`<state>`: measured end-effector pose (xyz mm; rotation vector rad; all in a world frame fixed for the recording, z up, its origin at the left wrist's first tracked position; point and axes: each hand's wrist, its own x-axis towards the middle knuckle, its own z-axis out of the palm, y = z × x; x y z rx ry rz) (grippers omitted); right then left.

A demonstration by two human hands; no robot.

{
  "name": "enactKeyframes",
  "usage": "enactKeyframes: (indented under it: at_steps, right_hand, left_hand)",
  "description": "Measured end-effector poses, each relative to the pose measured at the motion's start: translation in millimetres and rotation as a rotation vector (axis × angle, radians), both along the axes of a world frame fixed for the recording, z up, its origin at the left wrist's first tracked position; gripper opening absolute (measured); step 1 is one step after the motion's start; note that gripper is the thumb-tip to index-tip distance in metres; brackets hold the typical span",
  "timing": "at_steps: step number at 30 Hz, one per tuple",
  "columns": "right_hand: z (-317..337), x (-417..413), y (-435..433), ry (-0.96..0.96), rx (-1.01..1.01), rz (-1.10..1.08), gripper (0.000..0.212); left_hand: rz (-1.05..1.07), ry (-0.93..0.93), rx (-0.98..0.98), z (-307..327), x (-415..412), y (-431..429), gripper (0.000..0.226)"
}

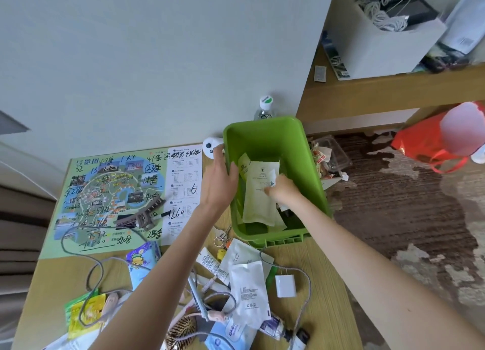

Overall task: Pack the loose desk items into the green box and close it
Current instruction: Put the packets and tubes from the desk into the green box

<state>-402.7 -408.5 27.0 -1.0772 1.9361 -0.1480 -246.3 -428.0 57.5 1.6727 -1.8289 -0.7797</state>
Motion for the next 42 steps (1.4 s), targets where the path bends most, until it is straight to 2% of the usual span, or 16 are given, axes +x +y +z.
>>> enactKeyframes:
  at_steps: [3,5,6,9,12,14,17,22,25,28,31,34,36,39,42]
  right_hand:
    - [-3,-1,4,0.117,0.11,0.206,0.028]
    - [-4,0,5,0.195,0.115,0.28,0.022]
    - [-2,1,5,0.247,0.098,0.29,0.025]
    - [5,1,6,0.405,0.043,0.29,0.054]
    - [15,1,8,0.456,-0.006,0.346,0.053]
    - [25,4,13,0.436,-0.107,0.369,0.043]
    - [40,9,27,0.307,-0.365,0.387,0.034]
    - [61,18,76,0.106,-0.751,0.368,0.018]
    - [64,20,117,0.163,-0.999,0.35,0.01]
    - [52,24,161,0.175,-1.083,0.338,0.003]
    - [31,30,196,0.204,-1.063,0.417,0.006]
    - [5,35,215,0.134,-0.844,0.431,0.008]
    - [-9,37,220,0.084,-0.638,0.371,0.009]
    - [-23,41,219,0.148,-0.499,0.291,0.023]
    - [-25,49,213,0.188,-0.39,0.223,0.041]
  left_hand:
    - [0.025,0.017,-0.016,-5,-3,1,0.037]
    - [0.039,0.016,-0.02,-6,-3,1,0.039]
    - [0.045,0.008,-0.024,-7,-2,1,0.04]
    - [0.058,-0.027,-0.037,-8,-2,2,0.041]
    - [0.054,-0.055,-0.019,-5,-2,2,0.042]
    - [0.027,-0.075,0.015,1,1,2,0.043]
    - [-0.024,-0.094,0.025,10,12,11,0.043]
    - [-0.001,-0.006,0.059,10,44,51,0.031]
    - [-0.015,-0.043,0.094,-8,64,85,0.021]
    - [-0.135,-0.179,0.181,-33,72,122,0.015]
    - [-0.308,-0.276,0.25,-56,67,150,0.032]
    - [-0.388,-0.342,0.262,-67,61,158,0.044]
    - [-0.37,-0.336,0.248,-69,58,157,0.036]
    - [-0.349,-0.32,0.277,-71,56,154,0.013]
    - [-0.34,-0.319,0.302,-70,58,154,0.013]
